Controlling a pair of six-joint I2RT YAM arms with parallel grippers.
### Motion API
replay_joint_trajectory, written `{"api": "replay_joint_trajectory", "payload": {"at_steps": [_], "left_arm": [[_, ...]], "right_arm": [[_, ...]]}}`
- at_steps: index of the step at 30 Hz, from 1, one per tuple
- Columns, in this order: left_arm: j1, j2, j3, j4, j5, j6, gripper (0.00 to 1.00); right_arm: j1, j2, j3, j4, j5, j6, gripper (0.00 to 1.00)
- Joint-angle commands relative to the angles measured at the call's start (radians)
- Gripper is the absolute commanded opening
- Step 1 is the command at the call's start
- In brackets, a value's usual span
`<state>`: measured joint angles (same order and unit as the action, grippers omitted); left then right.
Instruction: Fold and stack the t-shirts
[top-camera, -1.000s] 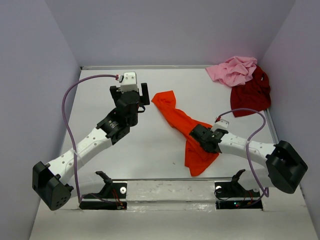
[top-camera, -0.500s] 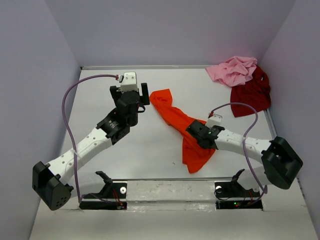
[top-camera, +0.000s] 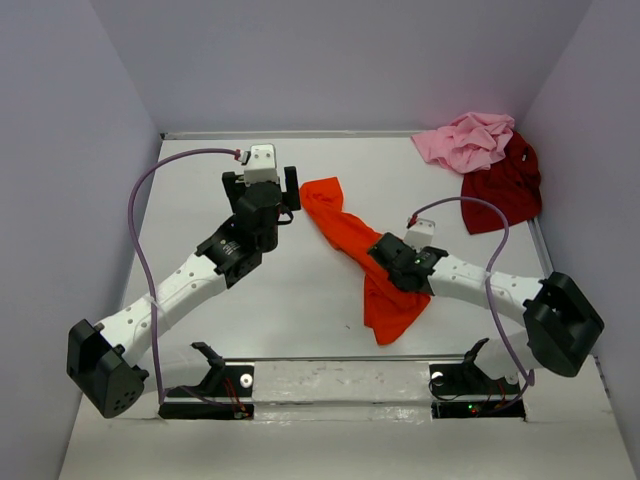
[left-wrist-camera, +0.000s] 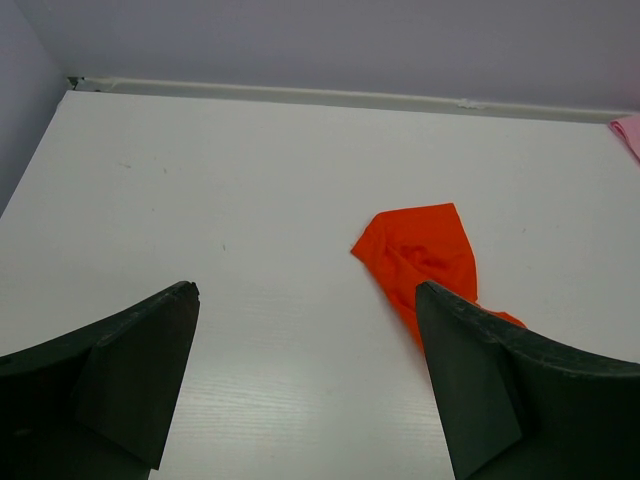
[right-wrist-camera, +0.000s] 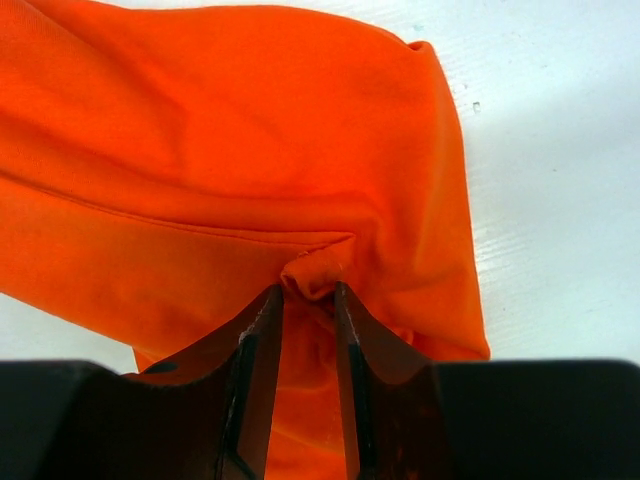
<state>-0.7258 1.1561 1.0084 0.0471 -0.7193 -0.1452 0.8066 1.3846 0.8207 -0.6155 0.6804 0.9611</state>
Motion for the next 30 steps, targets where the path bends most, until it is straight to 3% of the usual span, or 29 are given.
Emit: {"api": "replay_joint_trajectory", "payload": {"at_steps": [1, 19, 28, 30], "left_arm": [[-0.004, -0.004, 0.029, 0.036, -0.031, 0.012, 0.99], [-0.004, 0.002, 0.029, 0.036, -0.020, 0.012, 0.99], [-0.004, 0.002, 0.029, 0.034, -0.019, 0.010, 0.99], [-0.004, 0.001, 0.027, 0.034, -0.019, 0.010, 0.99]], "right_arm": [[0.009, 0.047, 0.049, 0.066, 0.013, -0.038, 0.33], [0.009, 0.097, 0.094, -0.027, 0.154, -0.021, 0.37], [0.009, 0.103, 0.086, -0.026, 0.146, -0.007, 0.16], [0.009, 0.102, 0.084, -0.026, 0.143, -0.004, 0.03]]}}
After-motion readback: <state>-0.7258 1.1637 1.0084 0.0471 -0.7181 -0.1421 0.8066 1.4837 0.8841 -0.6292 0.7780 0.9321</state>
